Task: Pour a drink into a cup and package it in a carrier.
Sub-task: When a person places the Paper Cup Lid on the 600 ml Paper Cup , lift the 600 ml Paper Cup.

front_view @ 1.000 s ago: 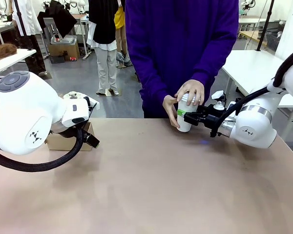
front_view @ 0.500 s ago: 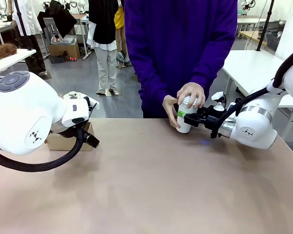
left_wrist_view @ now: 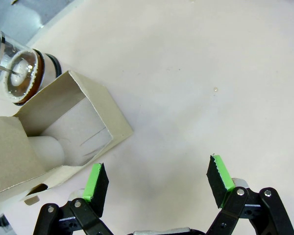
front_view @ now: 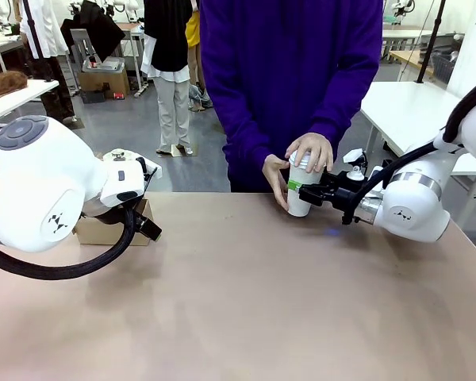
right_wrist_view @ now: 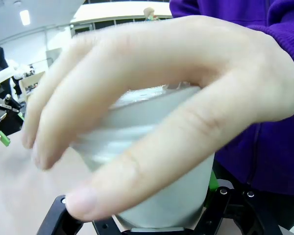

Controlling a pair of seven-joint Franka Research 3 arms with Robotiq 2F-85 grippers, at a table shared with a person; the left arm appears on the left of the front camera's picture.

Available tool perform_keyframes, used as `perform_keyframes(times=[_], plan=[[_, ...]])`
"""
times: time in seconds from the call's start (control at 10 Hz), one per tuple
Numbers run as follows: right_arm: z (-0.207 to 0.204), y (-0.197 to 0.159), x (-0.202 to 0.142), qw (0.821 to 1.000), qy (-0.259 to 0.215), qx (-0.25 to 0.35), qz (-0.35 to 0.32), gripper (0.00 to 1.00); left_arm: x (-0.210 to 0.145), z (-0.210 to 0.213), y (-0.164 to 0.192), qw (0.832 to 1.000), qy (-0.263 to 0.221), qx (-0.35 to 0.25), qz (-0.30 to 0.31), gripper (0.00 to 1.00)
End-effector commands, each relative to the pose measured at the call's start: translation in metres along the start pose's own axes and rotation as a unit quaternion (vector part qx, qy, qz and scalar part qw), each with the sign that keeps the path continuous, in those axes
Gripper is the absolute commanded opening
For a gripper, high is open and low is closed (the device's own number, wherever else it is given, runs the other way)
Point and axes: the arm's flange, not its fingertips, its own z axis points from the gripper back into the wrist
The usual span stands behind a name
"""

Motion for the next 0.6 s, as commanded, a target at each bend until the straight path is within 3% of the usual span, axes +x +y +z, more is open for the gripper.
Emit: perform_keyframes(times=[0.0, 0.5], plan=[[-0.0031, 0.0025, 0.0074, 1.000, -0.004, 0.000, 0.003, 0.80, -0.0001, 0.0004, 0.0002, 1.000, -0.001, -0.001, 0.001, 1.00], [-0.0031, 0.0025, 0.0074, 1.000, -0.004, 0.000, 0.003, 0.80, -0.0001, 0.0004, 0.0002, 1.000, -0.001, -0.001, 0.001, 1.00]])
